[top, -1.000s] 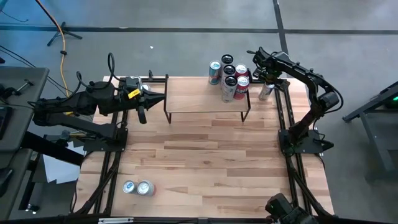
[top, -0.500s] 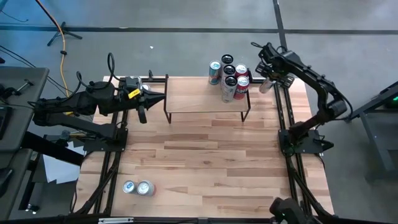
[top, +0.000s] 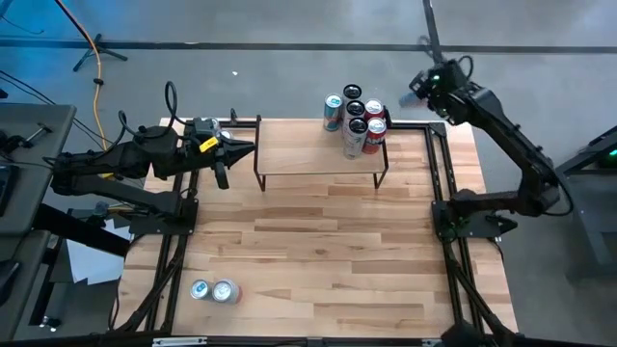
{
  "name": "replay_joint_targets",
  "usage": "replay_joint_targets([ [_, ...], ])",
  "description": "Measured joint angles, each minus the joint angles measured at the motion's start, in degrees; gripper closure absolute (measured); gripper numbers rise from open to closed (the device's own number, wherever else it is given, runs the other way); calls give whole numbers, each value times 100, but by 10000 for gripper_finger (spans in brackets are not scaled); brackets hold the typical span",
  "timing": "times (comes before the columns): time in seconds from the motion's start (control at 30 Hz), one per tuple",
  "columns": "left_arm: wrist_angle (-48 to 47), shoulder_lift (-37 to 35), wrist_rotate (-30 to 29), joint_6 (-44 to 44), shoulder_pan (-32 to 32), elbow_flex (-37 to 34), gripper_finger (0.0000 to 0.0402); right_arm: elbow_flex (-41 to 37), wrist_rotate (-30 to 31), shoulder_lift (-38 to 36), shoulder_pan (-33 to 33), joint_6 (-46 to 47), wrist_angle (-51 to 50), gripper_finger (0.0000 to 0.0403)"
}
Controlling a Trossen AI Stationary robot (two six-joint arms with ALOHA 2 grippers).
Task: Place canned beverage on shelf
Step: Put the top right blue soda can on the shelf aligned with the blue soda can
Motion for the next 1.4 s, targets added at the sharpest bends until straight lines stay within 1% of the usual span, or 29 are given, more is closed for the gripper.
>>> replay_joint_targets([
  [0.23,11,4,-42,310,-2,0,400,0,-244,-558,282,-466,1637,177],
  [0.43,128,44,-424,328,0,0,400,0,-638,-740,737,-1030,3118,177],
  [0.57,438,98,-477,672,0,-2,400,0,-925,-746,1167,-1480,4044,178],
  [0.63,755,134,-481,876,-2,-1,400,0,-989,-746,1397,-1686,4444,178],
  [0.73,1145,193,-485,1290,-2,0,399,2,-1133,-746,1755,-1965,4900,178],
  [0.8,1398,261,-488,1611,0,0,390,2,-1179,-746,2018,-2091,5124,178],
  [0.87,1493,329,-535,1881,0,0,371,2,-1255,-746,2304,-2220,5267,178],
  [0.97,1713,459,-597,2149,-2,2,327,2,-1338,-746,2760,-2416,5313,178],
  [1.07,1767,606,-600,2302,-1,134,270,2,-1340,-746,3234,-2603,5354,178],
  [1.2,1756,795,-588,2237,-1,466,190,2,-1335,-744,3840,-2908,5434,178],
  [1.3,1760,901,-331,2152,-2,803,139,44,-1283,-741,4252,-3209,5468,178],
  [1.4,1715,983,155,1771,-4,1137,104,328,-1223,-596,4654,-3687,5166,178],
])
